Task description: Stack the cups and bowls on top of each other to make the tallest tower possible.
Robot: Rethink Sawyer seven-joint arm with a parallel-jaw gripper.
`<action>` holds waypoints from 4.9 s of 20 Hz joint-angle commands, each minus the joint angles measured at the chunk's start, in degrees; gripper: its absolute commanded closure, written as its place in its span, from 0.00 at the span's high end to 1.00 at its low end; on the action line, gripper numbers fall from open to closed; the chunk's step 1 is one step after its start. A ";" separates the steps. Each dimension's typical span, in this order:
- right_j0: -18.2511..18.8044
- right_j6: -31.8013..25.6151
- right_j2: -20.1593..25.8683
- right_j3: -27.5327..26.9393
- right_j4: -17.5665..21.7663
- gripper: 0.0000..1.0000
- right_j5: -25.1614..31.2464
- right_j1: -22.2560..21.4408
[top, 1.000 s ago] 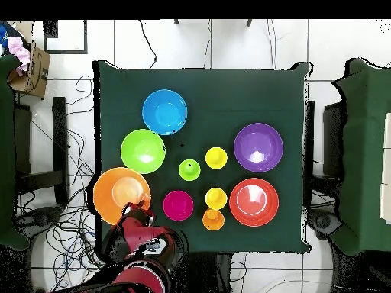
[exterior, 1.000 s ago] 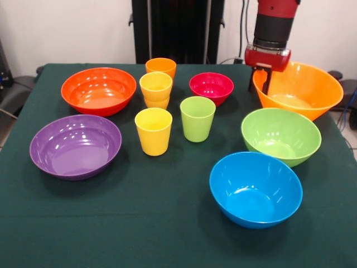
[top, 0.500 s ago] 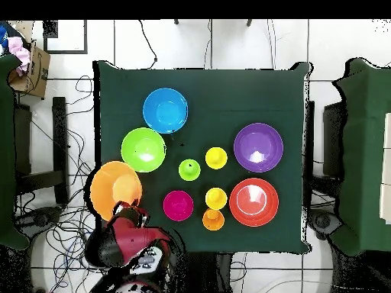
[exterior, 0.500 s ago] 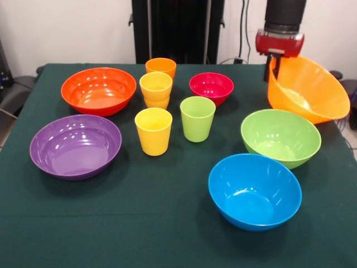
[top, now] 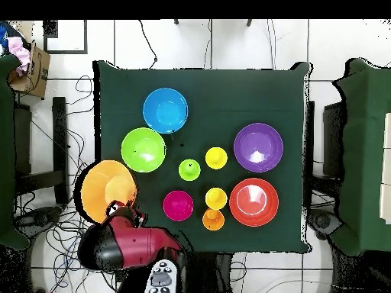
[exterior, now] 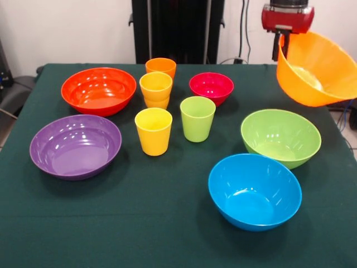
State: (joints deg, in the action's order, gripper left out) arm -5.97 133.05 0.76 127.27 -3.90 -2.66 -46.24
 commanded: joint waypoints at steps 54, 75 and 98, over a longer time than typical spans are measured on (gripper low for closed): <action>17.77 -3.82 14.34 -22.32 12.11 0.00 21.54 4.13; 16.96 -1.41 12.77 -26.48 17.62 0.00 16.00 10.33; 16.79 -1.55 11.77 -28.78 21.65 1.00 15.48 11.99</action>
State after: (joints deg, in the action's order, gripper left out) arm 11.48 133.05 11.18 102.49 13.64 14.95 -34.26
